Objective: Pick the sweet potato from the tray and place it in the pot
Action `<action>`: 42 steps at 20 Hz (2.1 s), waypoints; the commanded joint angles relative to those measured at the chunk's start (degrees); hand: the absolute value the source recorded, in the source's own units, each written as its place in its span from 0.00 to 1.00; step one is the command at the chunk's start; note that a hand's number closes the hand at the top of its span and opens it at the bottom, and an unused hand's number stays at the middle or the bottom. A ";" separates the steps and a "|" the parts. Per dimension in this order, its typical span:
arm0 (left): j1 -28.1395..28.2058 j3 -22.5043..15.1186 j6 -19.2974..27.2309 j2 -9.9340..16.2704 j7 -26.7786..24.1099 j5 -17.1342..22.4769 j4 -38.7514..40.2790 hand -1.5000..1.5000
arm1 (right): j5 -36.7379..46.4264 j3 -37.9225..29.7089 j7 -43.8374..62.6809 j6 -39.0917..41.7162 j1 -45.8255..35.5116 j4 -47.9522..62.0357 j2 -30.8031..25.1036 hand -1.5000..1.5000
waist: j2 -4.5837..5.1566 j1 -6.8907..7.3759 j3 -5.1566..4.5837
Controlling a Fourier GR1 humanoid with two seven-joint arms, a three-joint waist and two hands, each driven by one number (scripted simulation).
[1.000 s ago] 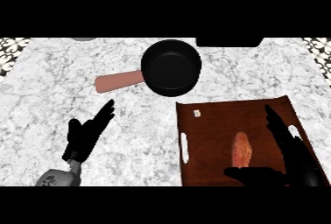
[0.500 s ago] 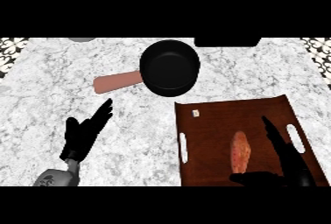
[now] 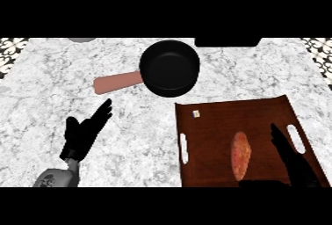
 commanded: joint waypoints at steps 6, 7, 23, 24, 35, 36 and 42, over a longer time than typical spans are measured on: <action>2.28 -1.23 0.32 -1.62 -0.01 -2.62 -1.36 0.50 | -8.30 -1.18 -5.84 1.79 -0.38 0.99 6.45 0.00 | -0.03 0.11 -0.02; 3.20 0.70 -1.26 0.19 -0.06 -1.14 -2.70 0.50 | -8.39 -1.14 -9.86 1.42 2.36 3.44 7.57 0.00 | -0.04 0.11 -0.01; 2.77 1.05 -1.93 -2.01 -2.90 -2.18 -0.99 0.50 | -6.78 -3.87 -30.08 4.96 -6.44 30.61 9.23 1.00 | 0.08 0.84 0.05; 0.73 1.42 -1.23 -1.97 0.16 -2.22 -0.74 0.50 | -5.52 -2.87 -33.38 2.73 -4.63 32.02 11.70 1.00 | 0.13 0.70 0.09; 1.26 1.24 -1.33 -2.70 -2.17 -3.21 0.97 0.50 | -10.74 2.15 -39.39 -11.64 -1.88 26.40 13.99 1.00 | -0.01 -0.09 -0.01; 1.64 0.95 -0.79 -2.72 -2.10 -3.81 0.46 0.50 | -12.40 3.22 -40.70 -17.13 -2.44 27.69 13.99 1.00 | -0.01 0.09 0.03; -0.07 2.02 -1.34 -2.41 -1.56 -3.15 2.09 0.50 | -10.52 15.48 -41.51 -46.89 0.77 19.00 14.07 1.00 | -0.09 -0.39 -0.06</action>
